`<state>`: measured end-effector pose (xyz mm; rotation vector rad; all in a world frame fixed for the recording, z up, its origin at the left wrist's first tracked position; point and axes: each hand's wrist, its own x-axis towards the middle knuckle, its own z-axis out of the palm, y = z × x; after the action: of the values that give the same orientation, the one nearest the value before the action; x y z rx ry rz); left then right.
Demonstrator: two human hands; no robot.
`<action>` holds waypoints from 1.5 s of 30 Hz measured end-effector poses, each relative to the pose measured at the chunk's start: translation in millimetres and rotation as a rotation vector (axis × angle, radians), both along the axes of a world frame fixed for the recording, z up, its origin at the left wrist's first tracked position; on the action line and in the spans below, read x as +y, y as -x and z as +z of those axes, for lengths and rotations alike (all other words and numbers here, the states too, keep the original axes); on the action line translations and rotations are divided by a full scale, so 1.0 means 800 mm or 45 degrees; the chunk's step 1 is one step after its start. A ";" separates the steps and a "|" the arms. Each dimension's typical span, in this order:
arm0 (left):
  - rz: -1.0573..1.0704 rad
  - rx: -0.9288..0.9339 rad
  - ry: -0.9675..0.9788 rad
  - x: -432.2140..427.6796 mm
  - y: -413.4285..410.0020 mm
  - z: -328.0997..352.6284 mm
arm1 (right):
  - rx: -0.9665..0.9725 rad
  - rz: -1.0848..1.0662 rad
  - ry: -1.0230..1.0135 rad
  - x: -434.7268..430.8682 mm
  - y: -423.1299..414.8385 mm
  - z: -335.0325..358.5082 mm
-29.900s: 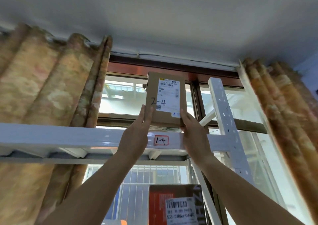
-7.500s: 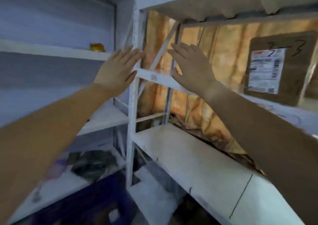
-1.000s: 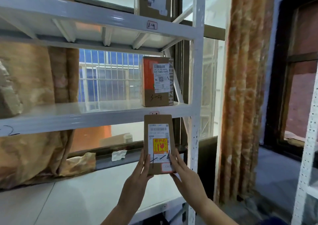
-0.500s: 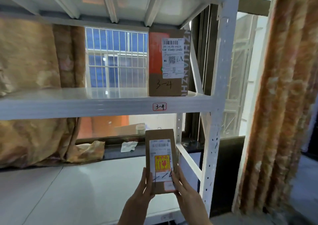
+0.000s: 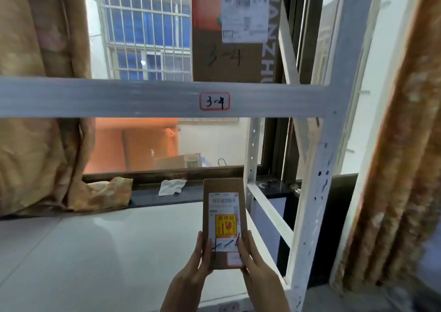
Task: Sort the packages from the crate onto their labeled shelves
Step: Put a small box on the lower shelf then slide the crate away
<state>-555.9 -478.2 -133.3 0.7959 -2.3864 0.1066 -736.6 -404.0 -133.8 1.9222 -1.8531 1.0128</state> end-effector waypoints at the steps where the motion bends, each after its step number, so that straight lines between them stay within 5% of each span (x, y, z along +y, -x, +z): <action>1: 0.023 -0.008 -0.020 -0.003 0.002 -0.010 | -0.006 0.006 0.000 -0.002 0.003 -0.010; 25: -0.001 0.111 -0.177 0.001 0.011 -0.085 | -0.180 0.035 0.045 0.000 -0.003 -0.093; 38: 0.068 -0.099 -0.193 0.012 0.003 -0.103 | -0.110 -0.103 0.005 0.008 -0.011 -0.120; 45: 0.078 -0.146 0.017 0.015 0.003 -0.105 | -0.043 -0.286 -0.177 0.010 -0.014 -0.124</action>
<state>-558.6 -466.5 -217.0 0.8779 -2.4661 0.1973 -725.3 -395.8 -233.3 1.7270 -2.1523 0.8713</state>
